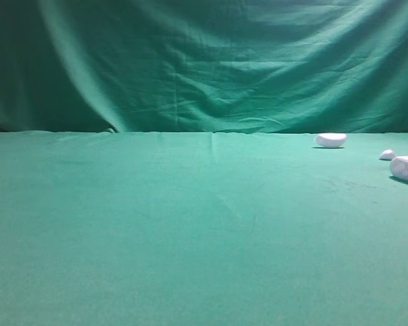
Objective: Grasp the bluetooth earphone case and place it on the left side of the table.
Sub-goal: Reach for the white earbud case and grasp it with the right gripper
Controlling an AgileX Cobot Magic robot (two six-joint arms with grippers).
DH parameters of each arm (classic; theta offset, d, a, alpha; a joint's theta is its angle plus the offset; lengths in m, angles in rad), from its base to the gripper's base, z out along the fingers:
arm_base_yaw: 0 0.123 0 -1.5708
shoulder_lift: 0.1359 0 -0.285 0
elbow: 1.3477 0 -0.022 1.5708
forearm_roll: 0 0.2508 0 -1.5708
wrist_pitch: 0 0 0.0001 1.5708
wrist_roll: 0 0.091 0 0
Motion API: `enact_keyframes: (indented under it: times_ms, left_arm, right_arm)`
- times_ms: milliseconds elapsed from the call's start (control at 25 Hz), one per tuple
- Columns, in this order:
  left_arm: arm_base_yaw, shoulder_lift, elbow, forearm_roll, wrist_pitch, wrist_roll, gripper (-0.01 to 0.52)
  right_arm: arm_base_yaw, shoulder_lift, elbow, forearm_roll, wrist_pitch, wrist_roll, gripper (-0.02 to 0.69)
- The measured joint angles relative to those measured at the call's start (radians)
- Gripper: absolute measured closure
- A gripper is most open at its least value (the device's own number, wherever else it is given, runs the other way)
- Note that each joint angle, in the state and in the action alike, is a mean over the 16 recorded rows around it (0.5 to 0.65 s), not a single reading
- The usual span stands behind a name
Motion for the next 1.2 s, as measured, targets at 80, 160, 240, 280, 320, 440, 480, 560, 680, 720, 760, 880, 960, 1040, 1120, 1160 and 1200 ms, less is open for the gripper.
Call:
enact_keyframes:
  times_ms: [80, 160, 240, 280, 320, 440, 480, 560, 680, 720, 760, 880, 960, 1040, 1120, 1160, 1200]
  left_arm:
    - [0.000, 0.000, 0.000, 0.000, 0.000, 0.000, 0.514]
    - [0.000, 0.000, 0.000, 0.000, 0.000, 0.000, 0.514]
    - [0.000, 0.000, 0.000, 0.000, 0.000, 0.000, 0.514]
    - [0.000, 0.000, 0.000, 0.000, 0.000, 0.000, 0.514]
    - [0.000, 0.000, 0.000, 0.000, 0.000, 0.000, 0.514]
    - [0.000, 0.000, 0.000, 0.000, 0.000, 0.000, 0.514]
    - [0.000, 0.000, 0.000, 0.000, 0.000, 0.000, 0.514]
    - [0.000, 0.000, 0.000, 0.000, 0.000, 0.000, 0.514]
    - [0.000, 0.000, 0.000, 0.000, 0.000, 0.000, 0.514]
    - [0.000, 0.000, 0.000, 0.000, 0.000, 0.000, 0.514]
    - [0.000, 0.000, 0.000, 0.000, 0.000, 0.000, 0.514]
    - [0.000, 0.000, 0.000, 0.000, 0.000, 0.000, 0.514]
    - [0.000, 0.000, 0.000, 0.000, 0.000, 0.000, 0.514]
    - [0.000, 0.000, 0.000, 0.000, 0.000, 0.000, 0.514]
    - [0.000, 0.000, 0.000, 0.000, 0.000, 0.000, 0.514]
    - [0.000, 0.000, 0.000, 0.000, 0.000, 0.000, 0.514]
    - [0.000, 0.000, 0.000, 0.000, 0.000, 0.000, 0.514]
  right_arm:
    - [0.004, 0.074, -0.028, -0.002, -0.019, -0.001, 0.304]
    - [0.005, 0.143, -0.055, -0.003, -0.035, -0.002, 0.236]
    - [0.005, 0.205, -0.083, -0.004, -0.047, -0.002, 0.181]
    - [0.005, 0.233, -0.096, -0.005, -0.052, -0.002, 0.157]
    - [0.005, 0.259, -0.108, -0.005, -0.056, -0.002, 0.137]
    - [0.006, 0.324, -0.138, -0.006, -0.064, -0.002, 0.114]
    - [0.006, 0.341, -0.146, -0.006, -0.066, -0.002, 0.115]
    - [0.006, 0.369, -0.160, -0.006, -0.068, -0.002, 0.127]
    - [0.006, 0.398, -0.174, -0.006, -0.070, -0.002, 0.169]
    - [0.007, 0.404, -0.177, -0.006, -0.070, -0.002, 0.188]
    - [0.007, 0.409, -0.180, -0.006, -0.070, -0.002, 0.202]
    - [0.007, 0.417, -0.185, -0.006, -0.067, -0.003, 0.239]
    - [0.007, 0.418, -0.192, -0.005, -0.058, -0.003, 0.264]
    - [0.009, 0.419, -0.206, -0.003, -0.042, -0.003, 0.285]
    - [0.014, 0.419, -0.233, 0.002, -0.017, -0.004, 0.307]
    - [0.019, 0.419, -0.251, 0.005, -0.002, -0.004, 0.318]
    - [0.025, 0.419, -0.272, 0.009, 0.015, -0.005, 0.329]
